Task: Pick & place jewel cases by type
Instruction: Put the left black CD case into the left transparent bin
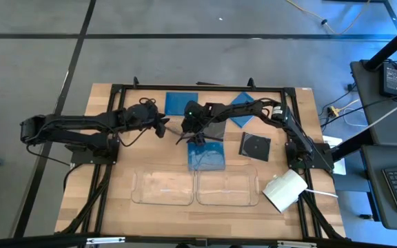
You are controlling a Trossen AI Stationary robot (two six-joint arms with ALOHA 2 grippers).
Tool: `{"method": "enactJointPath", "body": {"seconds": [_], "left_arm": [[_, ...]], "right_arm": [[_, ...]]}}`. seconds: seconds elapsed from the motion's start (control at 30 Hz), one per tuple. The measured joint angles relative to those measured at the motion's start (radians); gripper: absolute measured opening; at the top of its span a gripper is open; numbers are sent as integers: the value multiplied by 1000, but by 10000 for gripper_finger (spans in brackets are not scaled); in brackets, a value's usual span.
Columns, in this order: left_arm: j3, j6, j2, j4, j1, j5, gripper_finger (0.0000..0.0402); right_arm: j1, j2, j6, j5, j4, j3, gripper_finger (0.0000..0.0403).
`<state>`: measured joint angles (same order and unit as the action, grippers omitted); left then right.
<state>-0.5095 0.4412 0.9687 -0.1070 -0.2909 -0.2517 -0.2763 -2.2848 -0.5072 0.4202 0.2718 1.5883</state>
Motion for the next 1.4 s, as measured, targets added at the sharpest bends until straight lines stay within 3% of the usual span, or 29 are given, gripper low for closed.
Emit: {"method": "enactJointPath", "body": {"seconds": [0.27,0.5,0.7,0.9,1.1,1.3,1.4], "left_arm": [[0,-22,0,0,0,-13,141],[0,-21,-1,-4,0,-17,141],[0,-172,4,-158,20,105,141],[-2,-201,20,-253,117,99,141],[-59,-32,35,-470,229,-46,125],[-89,43,49,-540,259,-11,102],[-89,37,49,-530,257,-47,98]], "right_arm": [[15,0,12,-16,-33,0,279],[51,1,3,-16,-94,2,209],[61,1,-3,-52,-81,2,169],[45,2,-1,-53,-69,2,167],[32,2,3,-53,-75,2,168],[32,2,0,-54,-96,2,168],[32,3,-18,-53,-105,2,168]]}}
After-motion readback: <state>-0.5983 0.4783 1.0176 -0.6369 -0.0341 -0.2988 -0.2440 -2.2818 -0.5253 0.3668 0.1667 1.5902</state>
